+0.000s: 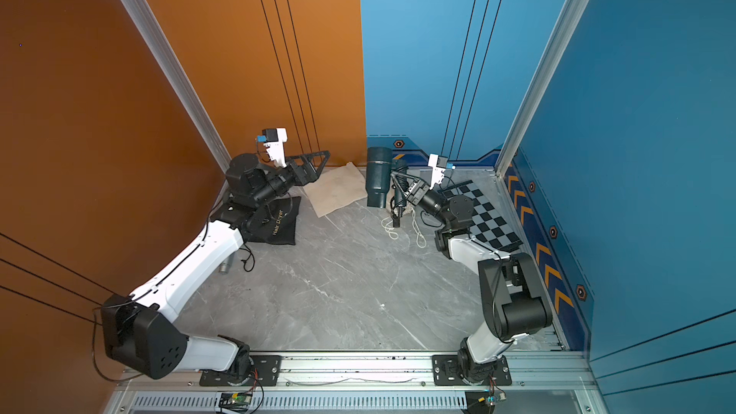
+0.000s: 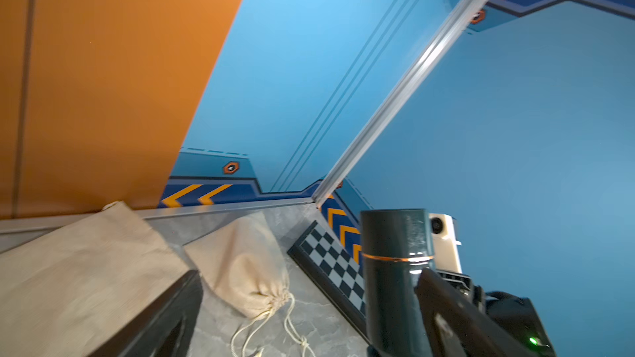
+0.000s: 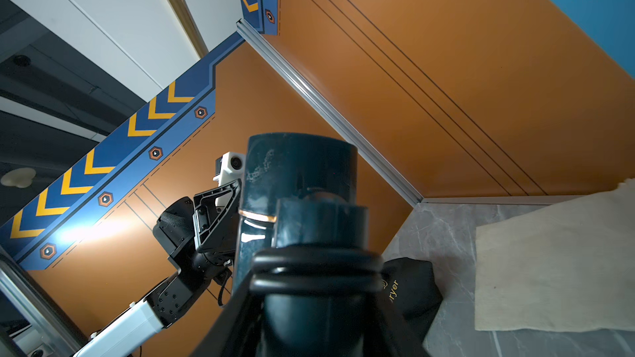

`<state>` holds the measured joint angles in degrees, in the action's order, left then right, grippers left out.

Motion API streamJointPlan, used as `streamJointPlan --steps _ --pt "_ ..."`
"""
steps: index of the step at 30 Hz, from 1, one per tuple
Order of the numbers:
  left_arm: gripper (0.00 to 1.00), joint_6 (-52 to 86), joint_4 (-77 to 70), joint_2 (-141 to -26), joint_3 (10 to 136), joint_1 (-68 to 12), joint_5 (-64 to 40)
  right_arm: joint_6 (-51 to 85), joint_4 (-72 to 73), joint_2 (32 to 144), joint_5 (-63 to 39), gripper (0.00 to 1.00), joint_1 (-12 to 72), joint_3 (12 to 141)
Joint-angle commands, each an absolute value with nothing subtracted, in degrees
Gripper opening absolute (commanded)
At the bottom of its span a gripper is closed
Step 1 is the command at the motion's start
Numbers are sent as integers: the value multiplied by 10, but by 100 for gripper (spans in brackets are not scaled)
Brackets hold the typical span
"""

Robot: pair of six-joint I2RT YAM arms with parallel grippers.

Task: Pack away hair dryers
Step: Adjust the hair dryer, then move the drawstring bag to the center of the board.

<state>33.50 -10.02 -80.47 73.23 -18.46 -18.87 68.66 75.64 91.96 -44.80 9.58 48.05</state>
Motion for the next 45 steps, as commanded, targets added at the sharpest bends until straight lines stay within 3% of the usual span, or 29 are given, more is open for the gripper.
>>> streamJointPlan --steps 1,5,10,13,21,27,34,45 --pt "98 296 42 -818 771 -184 -97 684 782 891 -449 20 64 466" --pt "98 285 166 -860 822 -184 -30 617 696 857 -453 20 27 445" --pt "98 279 272 -959 903 -198 15 424 401 774 -407 20 9 456" --pt "99 252 336 -1035 977 -222 57 374 308 751 -372 20 5 468" --pt "99 184 472 -1257 1215 -278 138 434 336 763 -369 20 -30 462" --pt "99 190 520 -1388 1373 -282 134 434 327 737 -364 20 -36 462" --pt "95 187 520 -1463 1435 -280 135 441 333 725 -370 20 -36 469" --pt "87 220 528 -1498 1433 -266 146 464 389 744 -381 20 -16 466"
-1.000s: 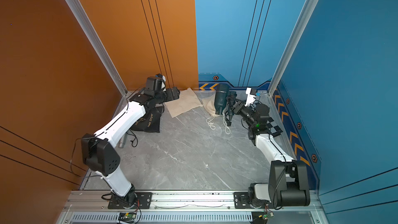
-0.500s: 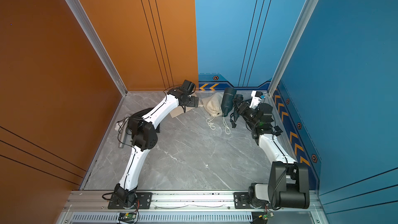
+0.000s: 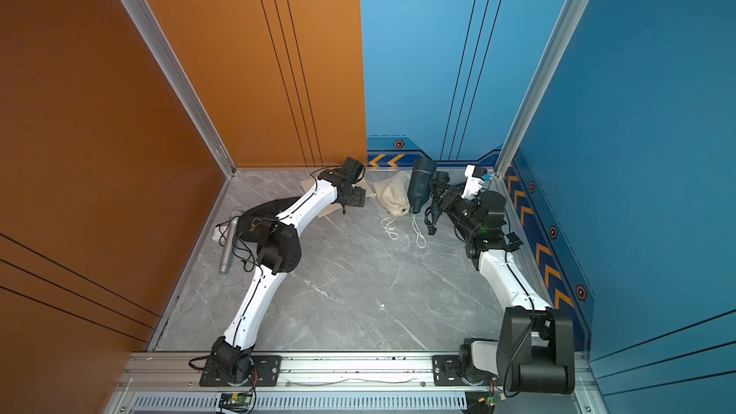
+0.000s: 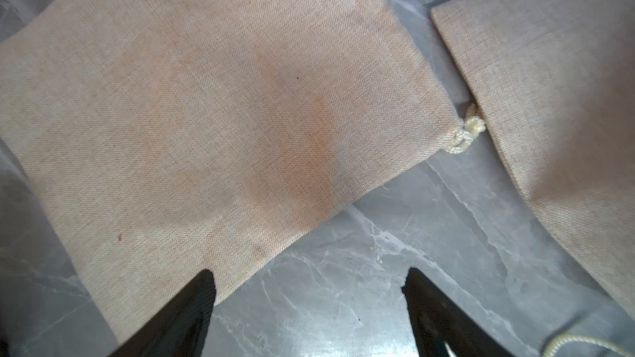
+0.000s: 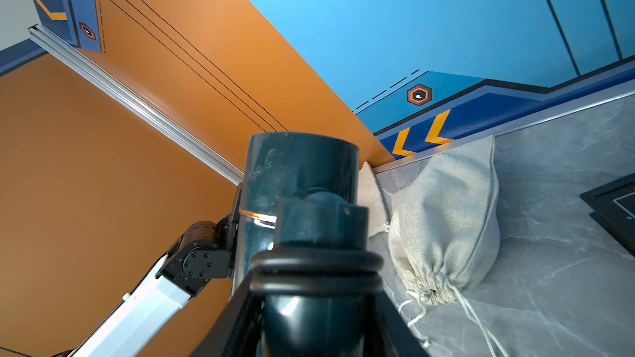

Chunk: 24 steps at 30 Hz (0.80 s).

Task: Pack away hair dryers
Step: Move the drawstring bag to the center of the board.

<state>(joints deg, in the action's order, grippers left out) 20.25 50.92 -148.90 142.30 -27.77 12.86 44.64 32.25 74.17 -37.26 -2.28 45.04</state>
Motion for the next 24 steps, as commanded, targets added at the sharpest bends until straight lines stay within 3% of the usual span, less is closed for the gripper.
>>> streamJointPlan --steps 1,20,22,24 --pt "87 223 527 -1497 1428 -263 145 464 391 746 -381 20 -14 467" --pt "59 247 534 -1519 1401 -248 113 479 403 761 -391 20 -1 478" --pt "52 249 538 -1522 1401 -246 106 479 401 761 -391 20 0 479" --pt "38 250 539 -1522 1400 -244 99 479 400 760 -391 21 3 479"
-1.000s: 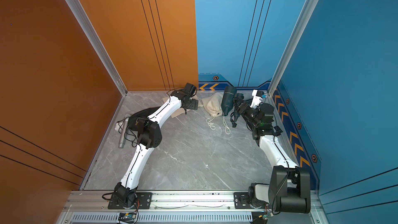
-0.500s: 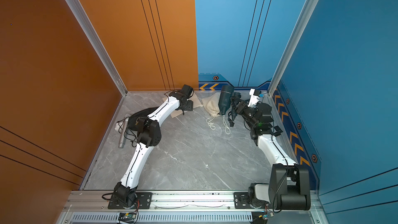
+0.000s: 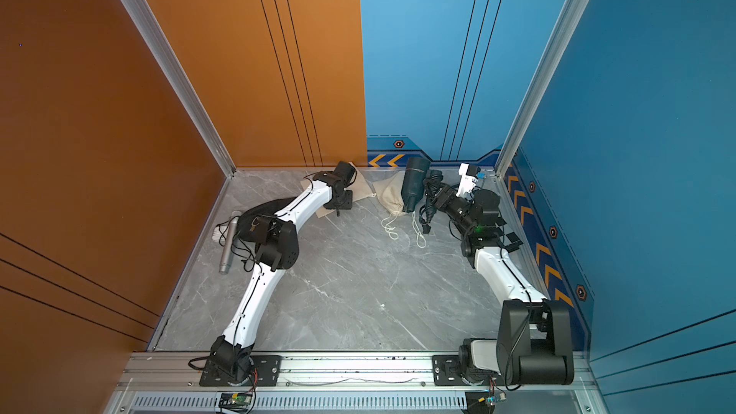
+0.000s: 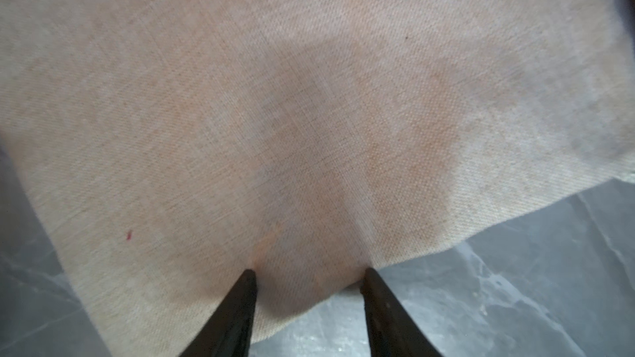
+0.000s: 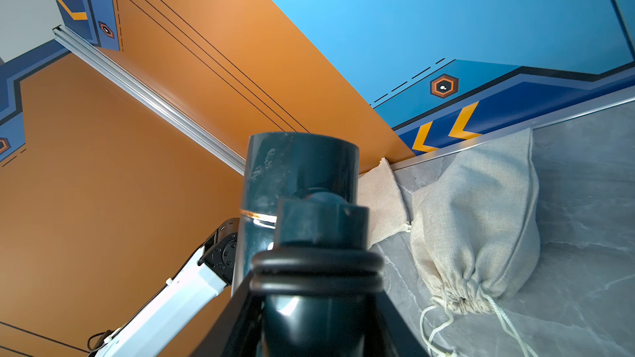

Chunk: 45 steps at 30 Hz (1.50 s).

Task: Pack away hair dryers
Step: Move the drawstring bag to the center of the board.

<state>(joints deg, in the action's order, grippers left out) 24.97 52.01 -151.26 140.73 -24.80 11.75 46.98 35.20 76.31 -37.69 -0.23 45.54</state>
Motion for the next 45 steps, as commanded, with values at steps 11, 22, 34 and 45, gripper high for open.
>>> streamJointPlan --steps 11,22,34,45 --pt "0 238 539 -1499 1375 -247 88 476 390 747 -389 21 -1 481" --pt "0 149 538 -1361 1273 -281 57 472 356 713 -380 21 -14 487" --pt "0 34 472 -1119 944 -312 -46 450 284 678 -374 21 -15 490" --pt "0 2 450 -1011 769 -330 -31 430 236 650 -364 21 -11 483"
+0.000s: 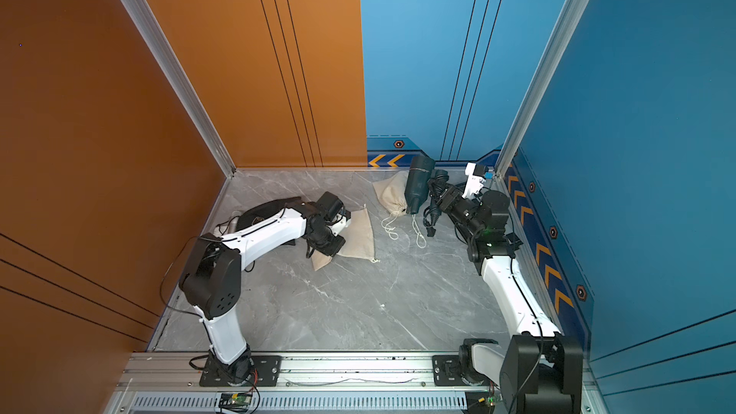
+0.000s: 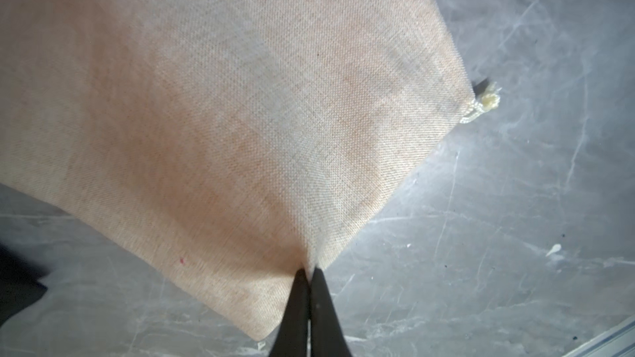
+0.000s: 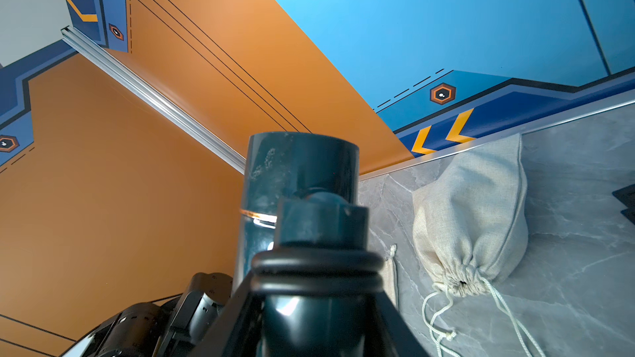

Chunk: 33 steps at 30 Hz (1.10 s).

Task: Pack away hair dryers
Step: Move the drawstring bag to the center of the board, then open the drawstring bag at the center of the board.

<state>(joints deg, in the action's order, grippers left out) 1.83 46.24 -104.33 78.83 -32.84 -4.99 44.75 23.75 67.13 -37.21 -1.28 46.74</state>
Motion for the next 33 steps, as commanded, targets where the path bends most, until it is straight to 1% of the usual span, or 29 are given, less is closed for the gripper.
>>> streamJointPlan --steps 1,2,3,4,5,6,7,8,10,12,14,16,19,20,21,26,30,33 --pt "3 5 450 -1008 762 -325 -23 425 224 648 -362 21 -11 483" --pt "9 11 448 -1004 756 -319 -14 417 212 645 -357 21 -11 483" --pt "11 21 446 -1000 751 -315 2 409 199 641 -354 21 -11 483" --pt "11 33 444 -997 749 -312 17 402 189 637 -350 21 -11 483" --pt "16 47 442 -995 750 -306 35 395 178 633 -344 21 -11 483" --pt "37 54 441 -991 751 -302 38 390 169 628 -339 21 -11 483" --pt "60 58 436 -987 751 -300 40 387 164 626 -335 21 -11 481" --pt "79 66 428 -980 752 -301 48 386 161 624 -333 21 -11 480" --pt "92 77 416 -966 754 -303 49 382 152 623 -332 21 -11 481" --pt "93 102 403 -954 764 -310 51 377 138 622 -329 21 -11 484" --pt "90 143 385 -952 777 -333 59 368 120 619 -317 21 -11 485" --pt "88 192 382 -969 796 -373 90 361 100 616 -300 21 -11 485" --pt "88 228 383 -1024 837 -442 145 356 78 614 -280 22 -14 485" --pt "82 230 384 -1046 855 -462 170 355 72 614 -276 21 -16 484" --pt "80 233 386 -1065 866 -472 191 356 66 613 -273 21 -18 485" --pt "68 263 391 -1127 907 -474 222 358 58 599 -270 21 -32 477" --pt "64 253 392 -1171 945 -476 223 359 60 591 -272 21 -37 471" --pt "58 250 392 -1200 962 -474 233 363 64 588 -274 21 -38 467"
